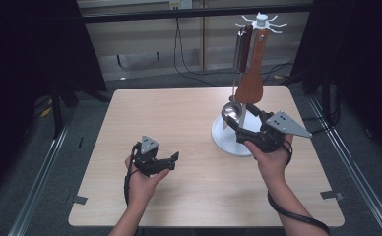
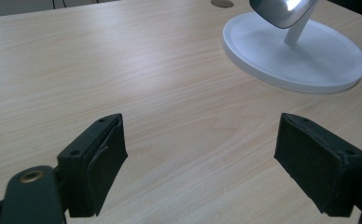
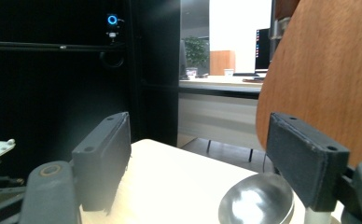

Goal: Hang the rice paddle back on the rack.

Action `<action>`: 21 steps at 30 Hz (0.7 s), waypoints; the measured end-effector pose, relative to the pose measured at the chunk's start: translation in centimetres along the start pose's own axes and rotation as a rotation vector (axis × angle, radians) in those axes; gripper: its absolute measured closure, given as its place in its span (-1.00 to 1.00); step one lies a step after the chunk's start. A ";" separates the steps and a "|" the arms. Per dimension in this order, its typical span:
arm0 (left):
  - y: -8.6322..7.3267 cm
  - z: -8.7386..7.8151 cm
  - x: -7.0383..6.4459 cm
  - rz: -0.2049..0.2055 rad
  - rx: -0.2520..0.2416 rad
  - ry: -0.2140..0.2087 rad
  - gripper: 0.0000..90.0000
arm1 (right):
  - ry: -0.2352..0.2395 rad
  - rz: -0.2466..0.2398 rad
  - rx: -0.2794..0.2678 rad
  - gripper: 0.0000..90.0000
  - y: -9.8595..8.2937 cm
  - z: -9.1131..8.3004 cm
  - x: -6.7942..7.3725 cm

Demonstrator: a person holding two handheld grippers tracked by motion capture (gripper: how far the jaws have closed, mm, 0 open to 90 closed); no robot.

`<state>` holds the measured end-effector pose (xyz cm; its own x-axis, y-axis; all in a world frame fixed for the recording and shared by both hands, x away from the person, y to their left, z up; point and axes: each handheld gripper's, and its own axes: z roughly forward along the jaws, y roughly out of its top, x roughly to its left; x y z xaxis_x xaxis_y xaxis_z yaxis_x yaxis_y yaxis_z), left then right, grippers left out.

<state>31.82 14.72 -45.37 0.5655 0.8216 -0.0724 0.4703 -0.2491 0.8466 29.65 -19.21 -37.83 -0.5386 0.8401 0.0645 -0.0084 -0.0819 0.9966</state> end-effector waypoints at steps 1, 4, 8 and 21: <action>0.0 0.0 0.0 0.001 -0.001 0.000 -0.64 | 0.005 0.000 0.005 -0.54 -0.1 0.0 0.0; 0.0 0.0 0.0 0.003 0.000 0.001 -0.64 | 0.012 0.001 0.018 -0.56 -0.5 -0.1 0.0; 0.0 0.0 0.0 0.002 0.000 0.000 -0.64 | 0.026 0.003 0.043 -0.60 -1.1 -0.3 0.0; 0.0 0.0 -0.1 0.006 0.002 0.004 -0.64 | 0.053 -0.011 0.080 -0.63 -2.3 -0.9 0.1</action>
<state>31.77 14.66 -45.37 0.5659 0.8219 -0.0652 0.4683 -0.2553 0.8459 28.84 -19.41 -40.13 -0.5828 0.8109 0.0529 0.0517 -0.0280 0.9983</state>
